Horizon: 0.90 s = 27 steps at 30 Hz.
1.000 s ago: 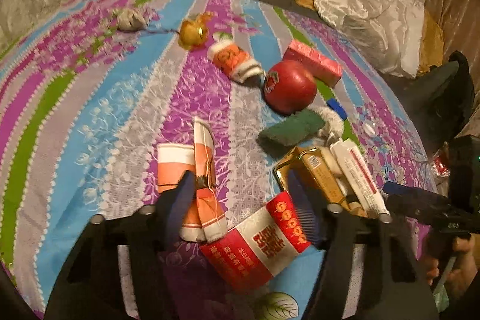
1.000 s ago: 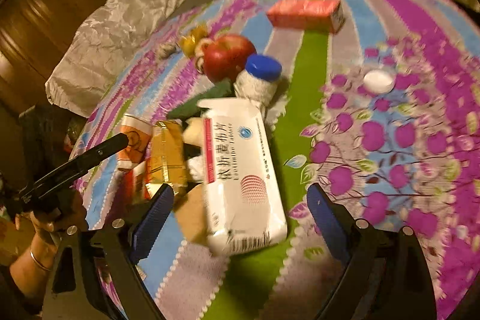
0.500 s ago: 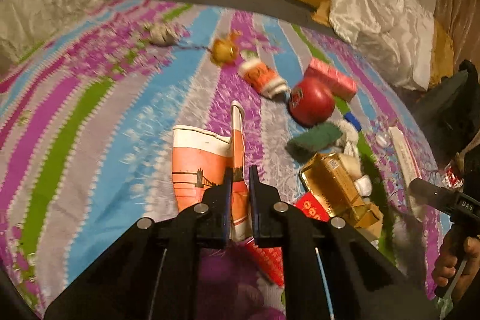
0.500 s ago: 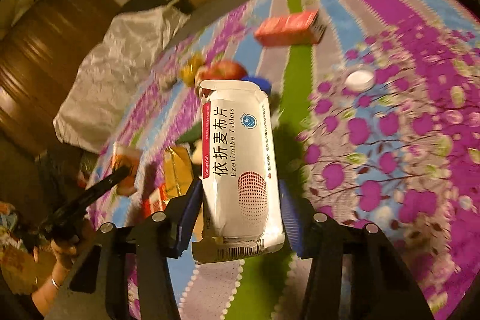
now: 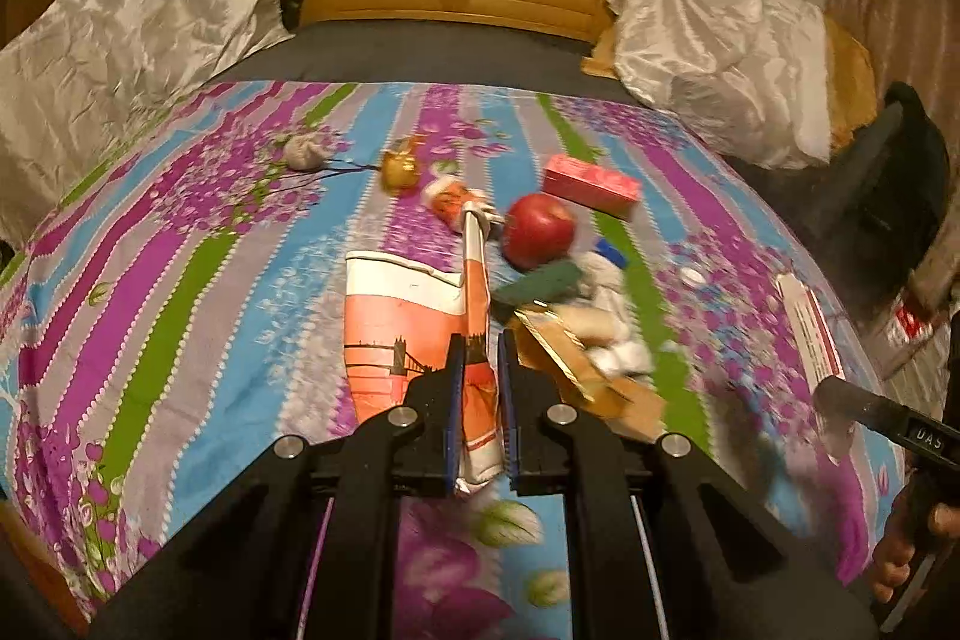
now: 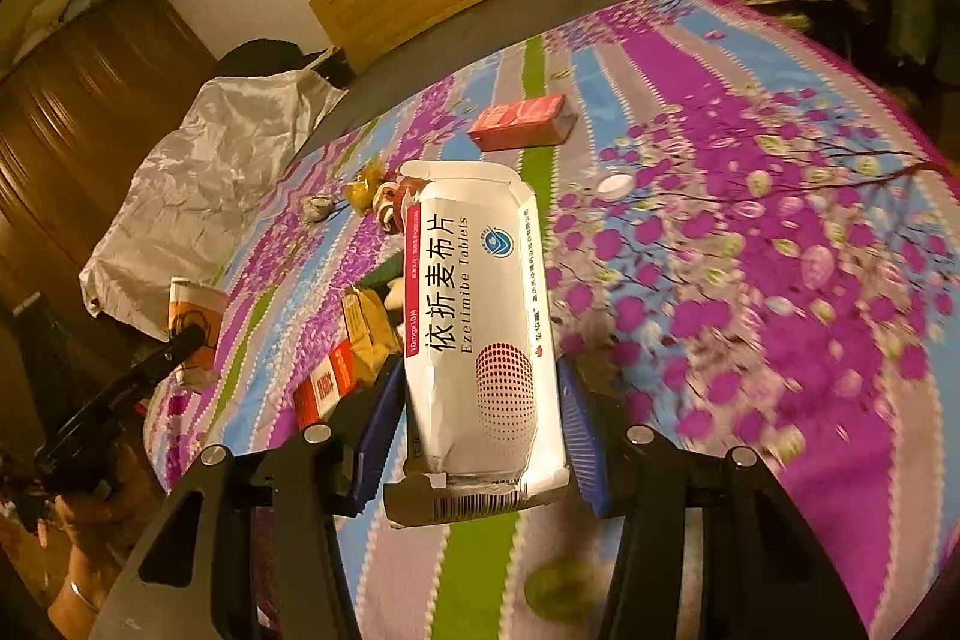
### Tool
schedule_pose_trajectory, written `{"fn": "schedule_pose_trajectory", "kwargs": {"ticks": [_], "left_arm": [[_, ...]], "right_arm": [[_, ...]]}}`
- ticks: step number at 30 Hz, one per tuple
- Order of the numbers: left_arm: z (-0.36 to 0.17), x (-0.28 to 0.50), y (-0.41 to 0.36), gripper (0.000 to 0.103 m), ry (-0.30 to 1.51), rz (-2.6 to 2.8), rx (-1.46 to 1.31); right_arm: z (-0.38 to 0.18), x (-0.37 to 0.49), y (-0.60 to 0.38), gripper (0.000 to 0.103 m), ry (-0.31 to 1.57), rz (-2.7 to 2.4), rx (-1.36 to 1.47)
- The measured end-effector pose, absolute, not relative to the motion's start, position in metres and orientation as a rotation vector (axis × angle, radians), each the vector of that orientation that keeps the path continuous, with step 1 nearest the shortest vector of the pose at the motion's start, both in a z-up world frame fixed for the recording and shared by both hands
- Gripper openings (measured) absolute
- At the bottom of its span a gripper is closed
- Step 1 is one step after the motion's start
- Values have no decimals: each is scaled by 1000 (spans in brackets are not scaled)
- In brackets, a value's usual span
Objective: Collect trash
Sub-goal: 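Carry the tube and tablet box over the green bin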
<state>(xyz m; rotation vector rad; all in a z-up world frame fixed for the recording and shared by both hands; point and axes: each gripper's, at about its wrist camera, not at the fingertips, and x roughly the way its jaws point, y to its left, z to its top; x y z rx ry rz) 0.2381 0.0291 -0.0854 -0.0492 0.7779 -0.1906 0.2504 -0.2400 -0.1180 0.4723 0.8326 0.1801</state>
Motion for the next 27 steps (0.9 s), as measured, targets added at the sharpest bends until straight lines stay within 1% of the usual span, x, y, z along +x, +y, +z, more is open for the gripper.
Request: {"fn": "schedule_pose_trajectory", "kwargs": {"ticks": [6, 14, 27], "left_arm": [[-79, 209, -25, 9, 769, -254, 77], [-68, 186, -85, 9, 747, -352, 144], [-28, 144, -201, 9, 615, -550, 259]], "right_arm": [[-100, 195, -245, 52, 806, 116, 485], [-72, 125, -266, 52, 745, -30, 433], [-6, 21, -340, 53, 575, -322, 366]]}}
